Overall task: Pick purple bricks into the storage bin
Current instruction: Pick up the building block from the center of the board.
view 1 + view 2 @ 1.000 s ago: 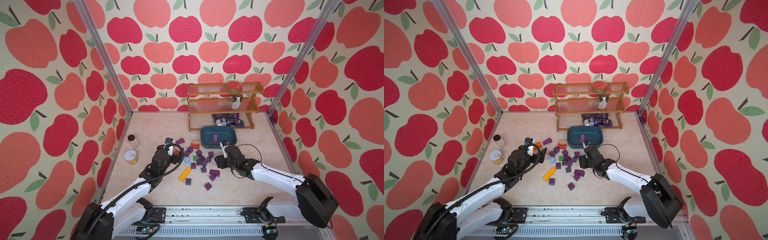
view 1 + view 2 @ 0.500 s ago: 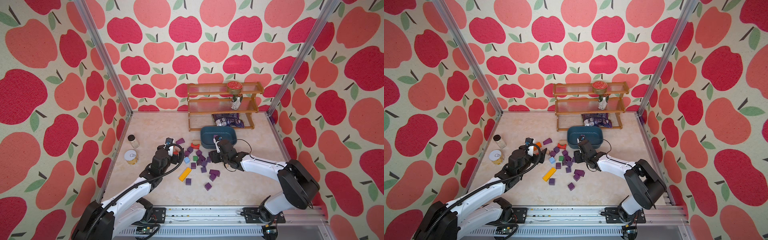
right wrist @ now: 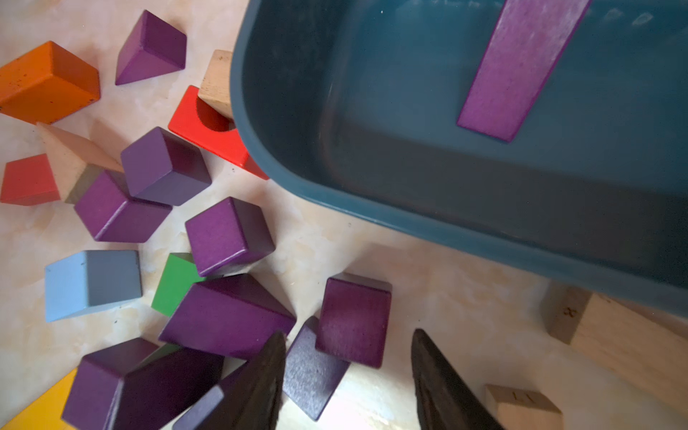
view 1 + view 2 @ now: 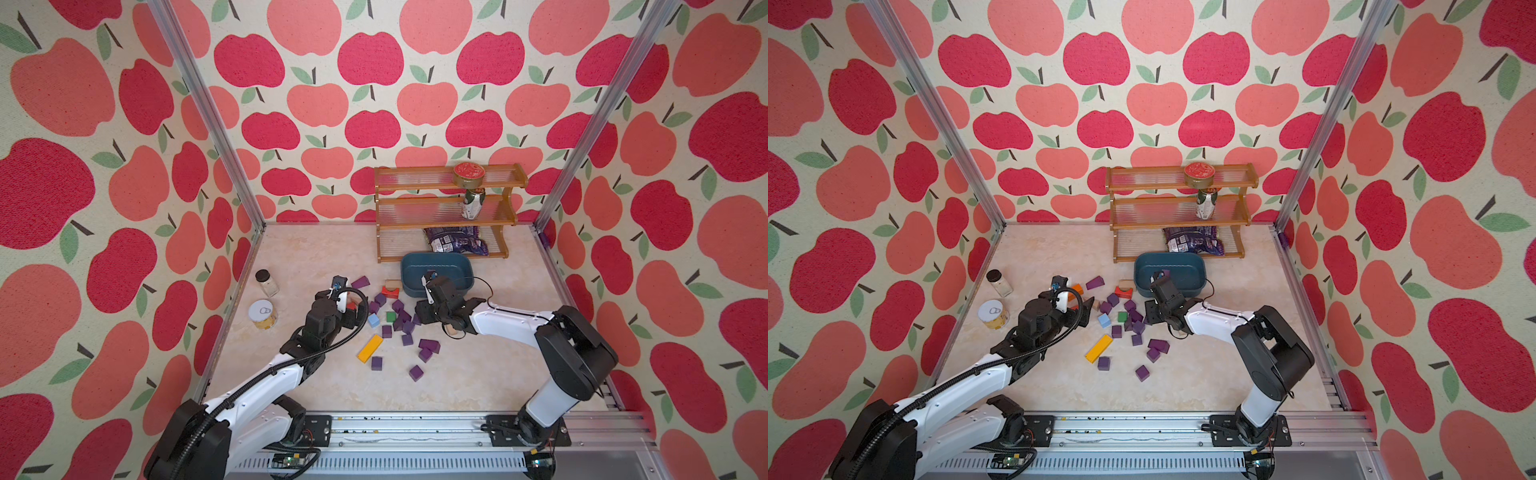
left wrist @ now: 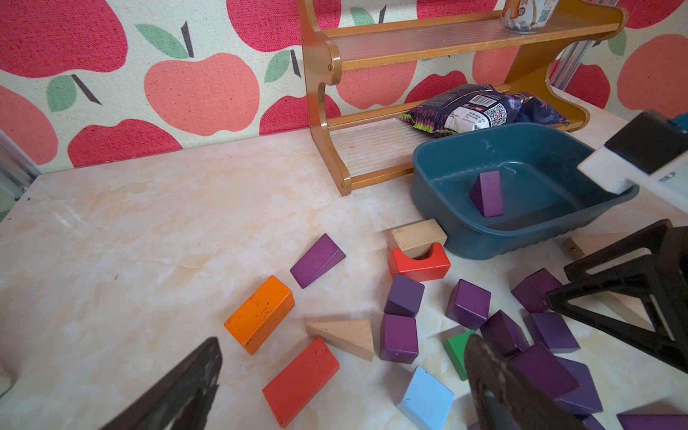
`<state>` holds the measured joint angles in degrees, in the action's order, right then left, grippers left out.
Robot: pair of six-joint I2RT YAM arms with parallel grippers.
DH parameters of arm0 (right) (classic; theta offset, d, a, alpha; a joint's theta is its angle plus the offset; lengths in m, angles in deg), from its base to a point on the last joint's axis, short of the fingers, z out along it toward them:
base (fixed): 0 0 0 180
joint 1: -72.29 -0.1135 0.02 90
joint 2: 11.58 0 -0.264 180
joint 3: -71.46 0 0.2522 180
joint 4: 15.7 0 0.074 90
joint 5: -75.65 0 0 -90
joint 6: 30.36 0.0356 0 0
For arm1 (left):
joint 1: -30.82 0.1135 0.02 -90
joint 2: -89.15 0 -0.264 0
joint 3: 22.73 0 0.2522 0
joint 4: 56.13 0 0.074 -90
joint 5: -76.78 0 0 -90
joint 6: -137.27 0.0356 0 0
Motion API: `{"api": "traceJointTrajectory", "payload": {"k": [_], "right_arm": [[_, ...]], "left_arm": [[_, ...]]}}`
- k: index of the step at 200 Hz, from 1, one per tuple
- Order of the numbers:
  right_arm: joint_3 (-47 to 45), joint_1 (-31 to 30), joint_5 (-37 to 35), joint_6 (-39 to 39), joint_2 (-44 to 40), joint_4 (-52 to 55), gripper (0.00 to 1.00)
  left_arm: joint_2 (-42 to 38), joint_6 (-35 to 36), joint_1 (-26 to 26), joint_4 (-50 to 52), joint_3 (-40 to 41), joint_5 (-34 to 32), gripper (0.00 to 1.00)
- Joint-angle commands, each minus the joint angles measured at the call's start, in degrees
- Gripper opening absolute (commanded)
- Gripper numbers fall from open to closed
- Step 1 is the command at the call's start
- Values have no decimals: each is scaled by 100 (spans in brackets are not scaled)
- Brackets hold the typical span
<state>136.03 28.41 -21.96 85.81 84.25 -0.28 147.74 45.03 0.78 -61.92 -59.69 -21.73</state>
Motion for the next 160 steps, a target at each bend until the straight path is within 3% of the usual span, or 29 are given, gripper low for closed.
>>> {"api": "traceJointTrajectory", "payload": {"k": [1, 160], "right_arm": [[198, -42, -12, 161, 131, 272, 53], [591, -43, -209, 240, 581, 656, 50]], "left_arm": [[101, -22, -29, 14, -88, -19, 99], [216, -32, -37, 25, -132, 68, 99]]}}
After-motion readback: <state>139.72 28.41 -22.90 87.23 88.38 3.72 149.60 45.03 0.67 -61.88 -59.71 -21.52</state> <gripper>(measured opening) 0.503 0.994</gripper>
